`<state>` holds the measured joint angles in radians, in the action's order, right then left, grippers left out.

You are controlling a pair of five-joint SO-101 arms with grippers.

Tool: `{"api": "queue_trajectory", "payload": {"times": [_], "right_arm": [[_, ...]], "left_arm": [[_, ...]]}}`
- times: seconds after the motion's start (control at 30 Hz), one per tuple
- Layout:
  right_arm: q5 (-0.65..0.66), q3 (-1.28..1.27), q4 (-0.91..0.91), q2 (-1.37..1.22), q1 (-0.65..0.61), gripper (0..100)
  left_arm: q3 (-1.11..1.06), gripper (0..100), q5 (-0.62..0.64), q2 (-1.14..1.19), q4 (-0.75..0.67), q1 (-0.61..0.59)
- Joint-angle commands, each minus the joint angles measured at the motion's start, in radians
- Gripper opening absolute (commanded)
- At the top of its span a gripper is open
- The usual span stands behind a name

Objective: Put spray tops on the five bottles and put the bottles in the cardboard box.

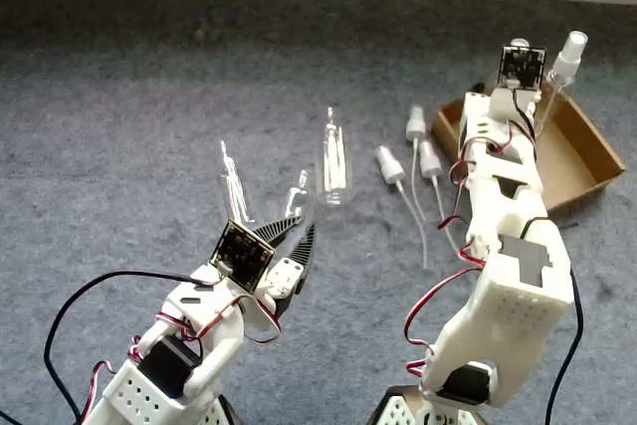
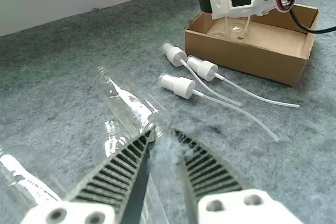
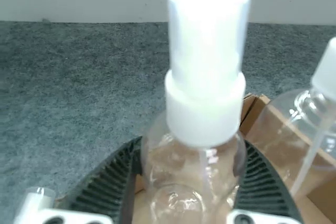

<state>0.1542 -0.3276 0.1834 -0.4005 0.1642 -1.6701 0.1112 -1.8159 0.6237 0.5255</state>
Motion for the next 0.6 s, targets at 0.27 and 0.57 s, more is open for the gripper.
{"api": "queue_trajectory", "payload": {"times": [0.27, 0.57], "right_arm": [[0.011, 0.002, 0.001, 0.013, 0.015, 20.0], [0.008, -0.024, -0.145, 0.124, 0.01, 28.2]], "left_arm": [[-0.001, 1, 0.003, -0.012, 0.011, -0.008], [-0.001, 1, 0.003, -0.012, 0.011, -0.008]]}}
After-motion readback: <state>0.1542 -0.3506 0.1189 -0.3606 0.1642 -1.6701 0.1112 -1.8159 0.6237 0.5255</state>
